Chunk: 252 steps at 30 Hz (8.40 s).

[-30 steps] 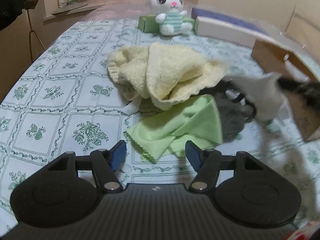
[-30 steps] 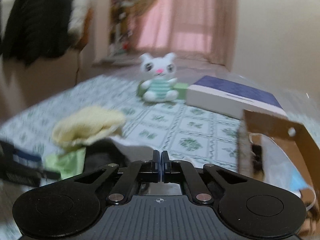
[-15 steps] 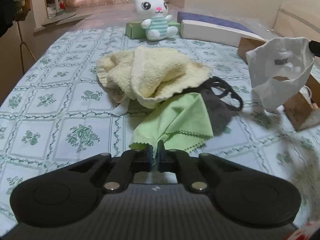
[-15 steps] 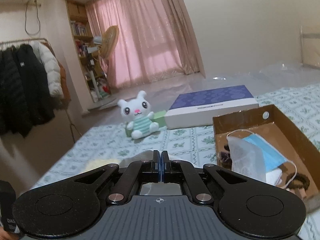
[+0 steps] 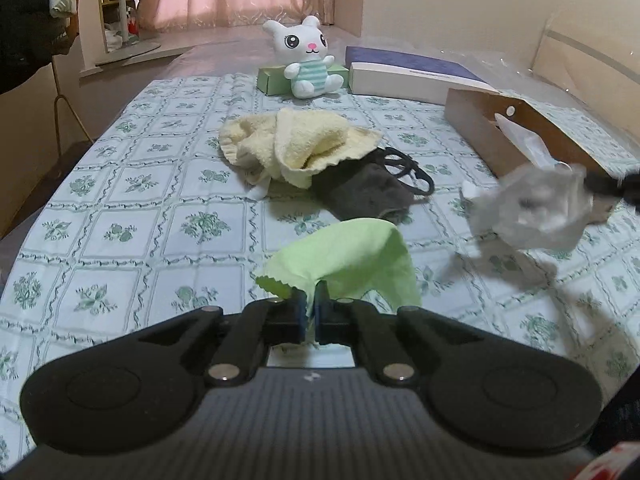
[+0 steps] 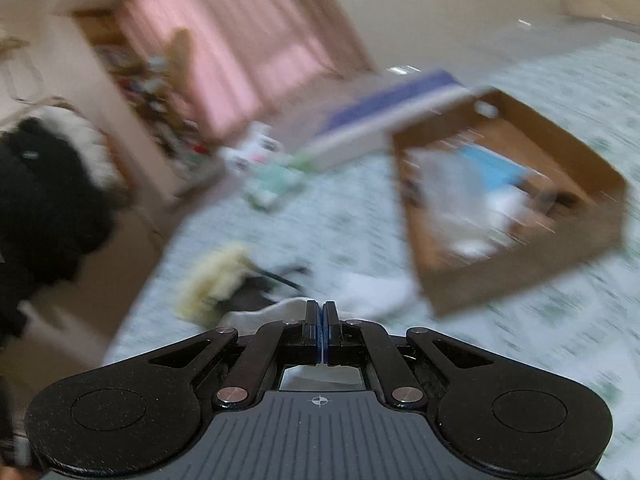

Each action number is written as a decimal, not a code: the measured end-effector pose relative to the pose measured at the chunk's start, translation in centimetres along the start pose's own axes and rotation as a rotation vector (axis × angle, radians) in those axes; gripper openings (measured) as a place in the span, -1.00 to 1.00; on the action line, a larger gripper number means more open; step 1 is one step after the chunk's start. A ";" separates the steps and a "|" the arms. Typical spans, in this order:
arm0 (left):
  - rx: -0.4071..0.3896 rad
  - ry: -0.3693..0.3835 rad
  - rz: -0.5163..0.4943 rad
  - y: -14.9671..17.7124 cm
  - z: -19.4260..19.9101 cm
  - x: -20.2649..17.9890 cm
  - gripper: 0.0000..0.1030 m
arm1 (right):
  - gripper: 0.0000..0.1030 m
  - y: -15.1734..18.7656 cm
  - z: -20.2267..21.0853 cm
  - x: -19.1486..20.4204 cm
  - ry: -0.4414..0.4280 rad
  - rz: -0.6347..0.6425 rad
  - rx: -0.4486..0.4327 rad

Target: Organize soft objects

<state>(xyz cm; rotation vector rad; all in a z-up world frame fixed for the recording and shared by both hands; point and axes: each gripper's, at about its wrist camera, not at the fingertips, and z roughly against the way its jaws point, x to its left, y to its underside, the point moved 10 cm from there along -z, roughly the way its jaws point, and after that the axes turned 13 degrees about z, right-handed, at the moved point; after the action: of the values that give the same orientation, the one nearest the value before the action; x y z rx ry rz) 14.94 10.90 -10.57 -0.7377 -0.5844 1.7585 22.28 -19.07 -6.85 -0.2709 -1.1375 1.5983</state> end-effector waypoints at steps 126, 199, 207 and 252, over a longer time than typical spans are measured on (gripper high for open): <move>-0.088 0.224 -0.229 -8.7 -3.8 -21.4 -0.80 | -0.68 -8.2 3.4 -5.7 0.157 0.258 -0.189; 0.004 0.324 -0.217 -11.1 -7.9 -31.6 0.17 | 0.39 -10.2 2.0 -15.3 0.141 0.091 -0.046; -0.041 0.288 -0.158 -9.2 -2.7 -27.1 0.17 | 0.42 -8.2 5.6 -12.8 0.178 0.018 -0.080; -0.122 0.058 0.083 -3.8 6.3 -6.6 0.35 | 0.44 0.8 2.8 6.1 0.086 0.214 0.093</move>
<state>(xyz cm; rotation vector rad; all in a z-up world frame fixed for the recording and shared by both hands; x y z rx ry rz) 14.25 5.55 -2.32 -0.9061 -0.6339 1.7826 17.60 -15.25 -3.80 -0.4073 -0.9911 1.8040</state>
